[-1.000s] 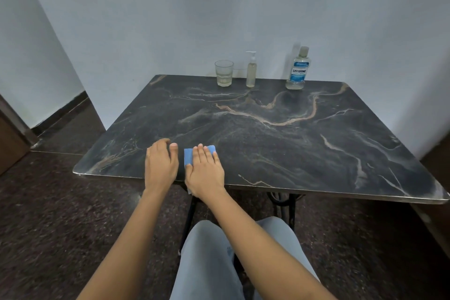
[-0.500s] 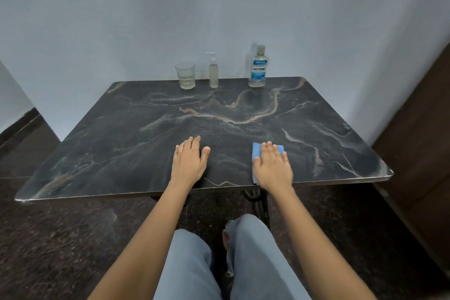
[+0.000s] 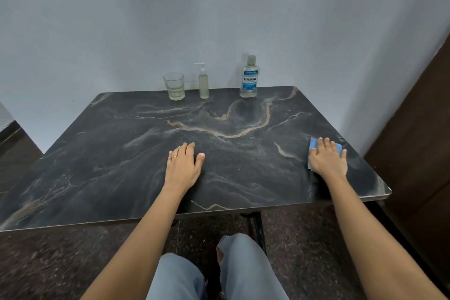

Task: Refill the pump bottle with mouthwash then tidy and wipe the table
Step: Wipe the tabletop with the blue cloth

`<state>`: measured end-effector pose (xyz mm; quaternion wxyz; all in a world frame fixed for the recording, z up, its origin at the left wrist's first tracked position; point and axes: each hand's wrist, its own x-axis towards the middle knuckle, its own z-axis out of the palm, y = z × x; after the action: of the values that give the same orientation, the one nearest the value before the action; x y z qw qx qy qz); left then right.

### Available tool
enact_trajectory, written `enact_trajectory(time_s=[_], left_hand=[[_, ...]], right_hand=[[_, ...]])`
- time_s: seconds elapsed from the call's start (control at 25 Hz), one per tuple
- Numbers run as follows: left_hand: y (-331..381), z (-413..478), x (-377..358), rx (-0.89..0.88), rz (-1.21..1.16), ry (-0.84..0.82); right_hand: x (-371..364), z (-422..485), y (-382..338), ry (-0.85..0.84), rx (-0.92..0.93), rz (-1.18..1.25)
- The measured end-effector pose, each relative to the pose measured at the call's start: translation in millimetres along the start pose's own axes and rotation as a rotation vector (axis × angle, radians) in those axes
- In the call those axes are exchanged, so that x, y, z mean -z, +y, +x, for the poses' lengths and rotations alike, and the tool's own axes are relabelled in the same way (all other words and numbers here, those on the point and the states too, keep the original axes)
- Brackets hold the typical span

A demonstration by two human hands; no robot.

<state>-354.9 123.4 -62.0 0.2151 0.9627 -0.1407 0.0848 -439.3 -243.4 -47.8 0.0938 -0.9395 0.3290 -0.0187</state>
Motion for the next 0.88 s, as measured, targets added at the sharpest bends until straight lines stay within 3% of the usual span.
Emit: enact_trajectory(time_s=[0.24,0.6,0.8,0.88], left_hand=[[-27.5,23.3,2.7,0.058,0.005,-0.002],[-75.3,45.8,21.2,0.163,-0.041,0.094],[-96.1,57.8,31.0,0.231,-0.105,0.178],[-96.3,59.3,31.4,0.252,-0.115,0.199]], right_hand=[[-13.4,26.9,-72.1,-0.023,0.078,-0.029],[-64.5,-21.2,-294.3,-0.082,0.600,-0.017],[-81.0,-77.8,-346.6,-0.200,1.055,-0.020],[-79.8,-74.5,-350.5,-0.242,1.142,-0.006]])
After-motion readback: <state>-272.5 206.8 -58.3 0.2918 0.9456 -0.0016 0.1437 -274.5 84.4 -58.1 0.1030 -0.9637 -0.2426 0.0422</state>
